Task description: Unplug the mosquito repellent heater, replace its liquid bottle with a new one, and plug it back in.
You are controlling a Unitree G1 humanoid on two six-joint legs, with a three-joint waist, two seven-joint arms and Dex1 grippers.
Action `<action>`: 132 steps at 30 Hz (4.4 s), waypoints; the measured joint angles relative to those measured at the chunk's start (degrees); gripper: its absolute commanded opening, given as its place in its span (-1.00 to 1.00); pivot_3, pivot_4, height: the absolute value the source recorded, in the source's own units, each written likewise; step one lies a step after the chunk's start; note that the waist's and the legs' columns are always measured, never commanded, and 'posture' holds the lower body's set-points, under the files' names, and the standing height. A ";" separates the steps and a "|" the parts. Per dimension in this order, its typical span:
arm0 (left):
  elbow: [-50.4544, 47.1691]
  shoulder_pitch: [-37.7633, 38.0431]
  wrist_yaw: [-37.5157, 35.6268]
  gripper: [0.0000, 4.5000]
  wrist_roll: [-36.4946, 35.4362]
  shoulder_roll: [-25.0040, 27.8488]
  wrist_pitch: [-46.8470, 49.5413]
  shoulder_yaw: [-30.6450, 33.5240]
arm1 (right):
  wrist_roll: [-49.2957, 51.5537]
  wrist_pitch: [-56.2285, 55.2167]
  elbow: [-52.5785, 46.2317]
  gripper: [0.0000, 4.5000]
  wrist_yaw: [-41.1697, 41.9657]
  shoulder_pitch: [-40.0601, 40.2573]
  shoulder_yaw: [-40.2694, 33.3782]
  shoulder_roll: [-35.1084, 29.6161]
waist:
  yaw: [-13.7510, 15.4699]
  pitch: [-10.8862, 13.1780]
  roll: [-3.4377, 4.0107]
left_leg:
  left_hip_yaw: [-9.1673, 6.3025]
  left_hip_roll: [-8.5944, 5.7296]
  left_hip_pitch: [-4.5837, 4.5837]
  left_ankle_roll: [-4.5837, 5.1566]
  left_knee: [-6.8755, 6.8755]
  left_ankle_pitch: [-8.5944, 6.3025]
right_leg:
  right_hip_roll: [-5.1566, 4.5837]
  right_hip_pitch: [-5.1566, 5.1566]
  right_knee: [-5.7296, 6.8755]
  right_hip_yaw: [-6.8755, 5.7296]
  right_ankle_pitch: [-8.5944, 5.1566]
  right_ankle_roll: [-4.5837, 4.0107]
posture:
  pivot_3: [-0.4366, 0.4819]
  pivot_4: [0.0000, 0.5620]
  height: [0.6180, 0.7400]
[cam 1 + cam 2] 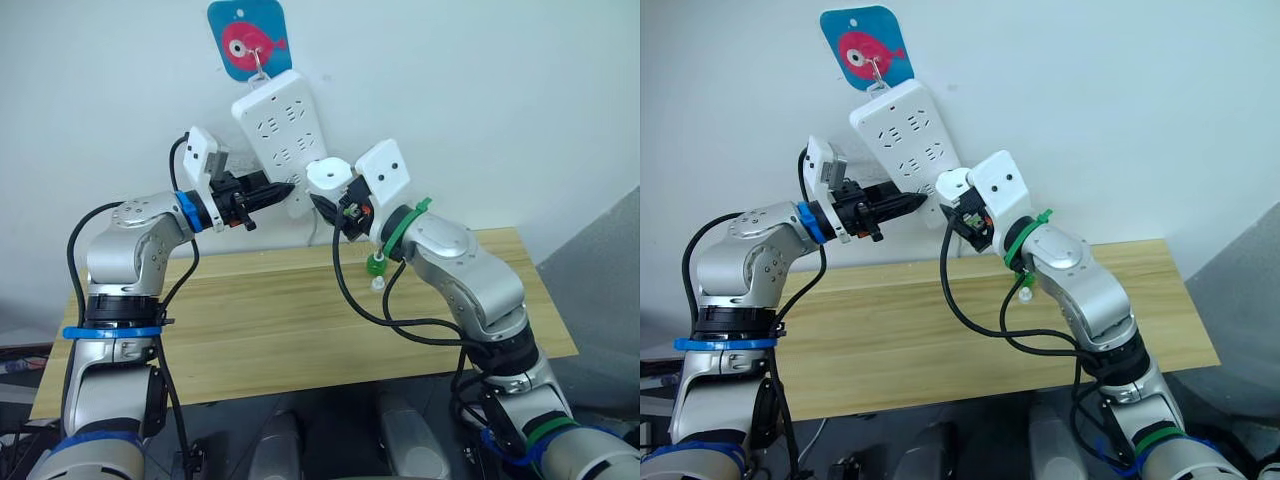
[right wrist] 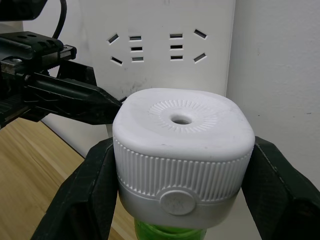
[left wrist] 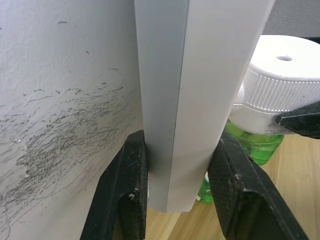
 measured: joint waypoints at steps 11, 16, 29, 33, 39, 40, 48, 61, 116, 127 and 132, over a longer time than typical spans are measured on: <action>-0.73 0.88 1.08 -0.42 0.44 0.22 1.21 0.94 | -2.38 -3.00 5.25 0.35 0.43 -1.18 0.11 3.85 | -0.66 -0.05 -0.01 | 0.03 0.01 0.24 -0.02 0.01 0.03 | 0.01 0.10 0.19 0.06 0.01 -0.01 | -0.43 -0.31 0.75; -1.02 1.10 1.15 -0.42 0.59 0.47 1.29 1.08 | -2.92 -4.27 6.26 0.35 1.02 -1.18 0.10 4.26 | -0.74 -0.05 -0.01 | 0.04 0.03 0.26 -0.01 0.01 0.04 | 0.04 0.10 0.22 0.08 0.01 -0.01 | -0.43 -0.31 0.75; 2.14 0.51 -0.21 -0.42 2.04 0.24 -6.19 -0.28 | -1.17 1.67 -1.92 1.00 3.91 0.86 -2.18 0.88 | -0.27 -0.09 -0.08 | 0.01 -0.08 0.04 -0.03 -0.05 0.05 | -0.11 0.08 -0.09 0.01 0.02 -0.01 | -0.42 -0.29 0.75; 4.31 0.46 0.27 -0.11 2.18 0.16 -8.65 -0.29 | 0.94 5.12 -7.57 1.00 5.41 3.11 -2.35 -1.05 | -0.38 -0.10 -0.09 | 0.00 -0.04 0.20 0.00 -0.01 0.06 | -0.04 0.11 0.14 0.03 0.02 0.00 | -0.42 -0.30 0.75; 7.77 0.15 5.21 0.56 6.48 0.80 -14.07 -1.22 | 3.93 8.19 -12.97 1.00 6.73 4.72 -2.78 -2.87 | -0.48 -0.10 -0.09 | -0.03 0.05 0.25 0.03 -0.06 0.09 | 0.09 0.11 0.17 0.03 0.05 -0.05 | -0.40 -0.31 0.75; 7.76 0.31 5.21 0.66 6.59 0.81 -14.53 -1.45 | 4.46 8.36 -13.13 1.00 7.04 4.89 -2.73 -3.00 | -0.43 -0.10 -0.10 | -0.04 0.05 0.25 0.03 -0.04 0.09 | 0.09 0.11 0.18 0.02 0.06 -0.06 | -0.40 -0.31 0.75; 6.25 4.38 5.84 0.98 7.82 5.45 -17.94 -1.67 | 5.33 7.20 -14.66 1.00 7.96 5.69 -2.16 -4.69 | -1.19 -0.10 -0.10 | 0.16 0.53 0.57 0.19 -0.20 0.22 | 0.56 0.12 0.25 0.17 0.26 -0.31 | -0.33 -0.33 0.75; -20.24 33.95 -3.68 1.00 -6.51 20.10 0.04 14.34 | 6.05 -2.23 -14.70 0.05 15.22 9.24 1.22 -7.71 | 1.69 -0.19 -0.27 | 0.37 1.01 0.66 0.14 -1.06 0.19 | 0.84 0.01 -0.12 0.11 0.01 -0.90 | -0.12 -0.31 0.75; -51.75 49.75 8.66 1.00 -17.33 10.48 2.28 15.97 | -5.48 -7.71 3.67 -0.99 9.25 4.50 5.09 1.95 | 5.62 -0.32 -0.46 | 0.42 1.03 0.79 0.07 -1.04 0.23 | 0.88 0.10 -0.09 0.13 0.00 -0.90 | -0.04 -0.32 0.75; -51.52 49.28 8.66 1.00 -17.33 10.46 2.21 15.94 | -7.52 -7.68 3.94 -0.99 5.94 4.52 5.70 3.95 | 5.65 -0.32 -0.46 | 0.40 1.03 0.79 -0.09 -1.04 0.32 | 0.89 0.10 -0.08 0.13 0.01 -0.90 | -0.06 -0.34 0.75; -50.84 49.29 8.67 1.00 -17.39 10.44 2.19 15.72 | -5.21 -5.50 1.57 -0.99 9.09 5.26 4.05 1.02 | 5.91 -0.37 -0.53 | 0.39 1.02 0.77 -0.14 -1.04 0.35 | 0.89 0.11 -0.12 0.13 0.01 -0.90 | -0.07 -0.35 0.75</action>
